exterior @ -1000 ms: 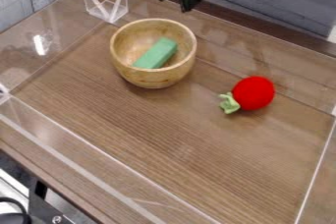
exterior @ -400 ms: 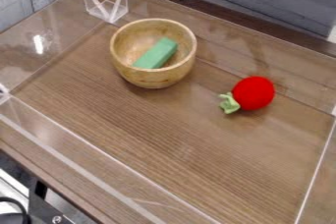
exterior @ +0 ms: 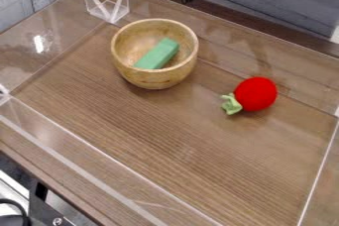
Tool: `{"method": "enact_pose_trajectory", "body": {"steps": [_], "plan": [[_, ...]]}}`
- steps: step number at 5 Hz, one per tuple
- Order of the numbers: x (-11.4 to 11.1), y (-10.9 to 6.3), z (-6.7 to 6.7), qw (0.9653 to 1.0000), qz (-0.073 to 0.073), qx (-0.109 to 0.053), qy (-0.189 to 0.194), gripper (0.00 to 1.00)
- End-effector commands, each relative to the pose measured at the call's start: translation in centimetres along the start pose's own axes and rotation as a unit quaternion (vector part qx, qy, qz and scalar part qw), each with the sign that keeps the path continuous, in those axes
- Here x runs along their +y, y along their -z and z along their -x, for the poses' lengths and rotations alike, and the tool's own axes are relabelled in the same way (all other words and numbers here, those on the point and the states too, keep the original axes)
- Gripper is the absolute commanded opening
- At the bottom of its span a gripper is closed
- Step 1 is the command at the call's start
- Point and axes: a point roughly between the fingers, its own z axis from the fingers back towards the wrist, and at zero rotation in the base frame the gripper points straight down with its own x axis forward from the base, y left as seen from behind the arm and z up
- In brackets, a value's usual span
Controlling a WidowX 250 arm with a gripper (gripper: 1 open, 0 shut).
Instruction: Move the red object to the right side of the table
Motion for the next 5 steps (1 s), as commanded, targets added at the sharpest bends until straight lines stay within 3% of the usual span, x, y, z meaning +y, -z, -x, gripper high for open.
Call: {"method": "enact_pose_trajectory", "body": {"steps": [1, 3, 4, 5], "plan": [[-1.5, -2.4, -0.3, 0.9993, -0.015, -0.035, -0.001, 1.0], [-4.2, -2.9, -0.8, 0.9993, -0.004, -0.033, 0.018, 1.0], [-4.2, -2.5, -1.0, 0.9992, -0.005, -0.027, 0.029, 1.0], [-2.7, -1.7, -0.8, 0.9992, -0.011, -0.026, 0.029, 1.0]]}}
